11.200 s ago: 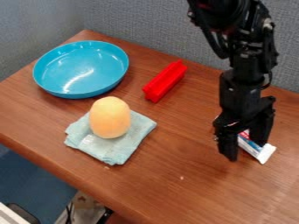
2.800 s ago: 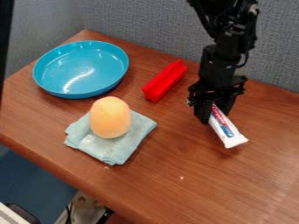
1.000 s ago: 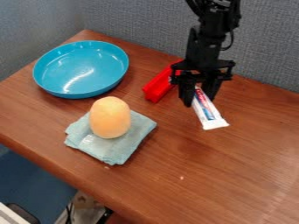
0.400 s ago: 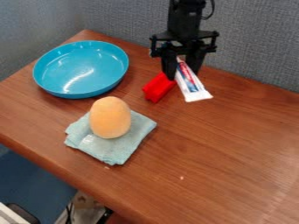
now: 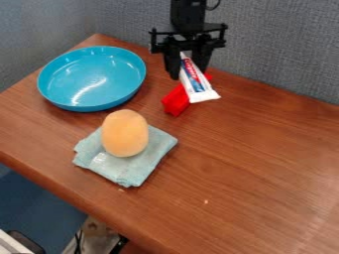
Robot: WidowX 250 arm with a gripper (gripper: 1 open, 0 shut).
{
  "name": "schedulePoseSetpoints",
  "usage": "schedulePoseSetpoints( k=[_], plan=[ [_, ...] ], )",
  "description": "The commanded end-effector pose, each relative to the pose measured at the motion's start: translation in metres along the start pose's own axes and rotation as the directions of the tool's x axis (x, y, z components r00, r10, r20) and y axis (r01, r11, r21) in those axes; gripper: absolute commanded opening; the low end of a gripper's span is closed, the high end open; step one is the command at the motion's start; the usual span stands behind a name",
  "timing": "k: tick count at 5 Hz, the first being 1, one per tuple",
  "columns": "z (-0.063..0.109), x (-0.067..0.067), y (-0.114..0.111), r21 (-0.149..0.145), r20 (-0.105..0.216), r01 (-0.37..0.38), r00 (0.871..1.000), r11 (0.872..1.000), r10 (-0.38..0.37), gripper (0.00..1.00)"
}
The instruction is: Put the toothpaste on the blue plate
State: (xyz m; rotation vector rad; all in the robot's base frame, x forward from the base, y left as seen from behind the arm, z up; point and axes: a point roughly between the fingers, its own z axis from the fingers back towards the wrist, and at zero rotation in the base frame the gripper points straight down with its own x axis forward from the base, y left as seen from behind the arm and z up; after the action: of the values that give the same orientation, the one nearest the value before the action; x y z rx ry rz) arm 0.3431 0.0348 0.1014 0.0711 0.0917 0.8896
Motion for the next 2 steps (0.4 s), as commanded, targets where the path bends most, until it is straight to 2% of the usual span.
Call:
schedulePoseSetpoints(
  k=[1,2],
  plan=[
    [0.030,0.020,0.011,-0.059,0.097,-0.024,0.995,0.998,0.030,0.00],
    [0.027,0.030,0.013,-0.052,0.109,-0.043,0.993,0.998,0.048,0.00]
  ],
)
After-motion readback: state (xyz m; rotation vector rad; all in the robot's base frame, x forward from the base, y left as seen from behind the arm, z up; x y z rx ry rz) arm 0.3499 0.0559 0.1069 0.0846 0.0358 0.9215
